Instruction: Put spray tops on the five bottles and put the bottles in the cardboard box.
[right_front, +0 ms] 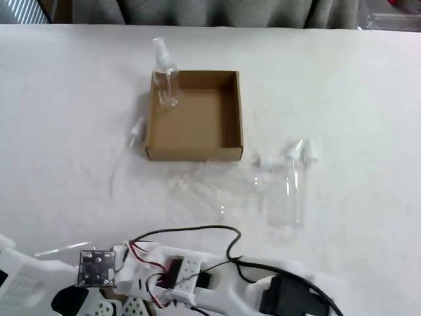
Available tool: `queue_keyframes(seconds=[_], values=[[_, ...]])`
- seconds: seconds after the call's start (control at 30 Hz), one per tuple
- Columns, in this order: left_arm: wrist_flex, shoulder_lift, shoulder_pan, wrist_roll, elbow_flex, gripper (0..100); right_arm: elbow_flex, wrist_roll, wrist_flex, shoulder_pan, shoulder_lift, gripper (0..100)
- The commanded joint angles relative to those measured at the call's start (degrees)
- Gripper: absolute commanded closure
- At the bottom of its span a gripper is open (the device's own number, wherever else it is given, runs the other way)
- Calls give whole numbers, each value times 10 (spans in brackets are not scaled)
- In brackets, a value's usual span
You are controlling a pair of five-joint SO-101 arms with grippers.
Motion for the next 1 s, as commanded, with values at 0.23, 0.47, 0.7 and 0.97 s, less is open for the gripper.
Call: queue_keyframes(seconds=[0.23,0.47,0.7,0.97], values=[[3,-6,-3,7,-28,978,-62,-36,-86,36,59,981],[4,-6,-3,6,-28,978,-98,-100,-124,89,107,981],[3,-6,-4,4,-27,978,-111,-128,-125,116,119,981],[6,-6,-4,1,-27,978,-97,-128,-128,114,119,981]])
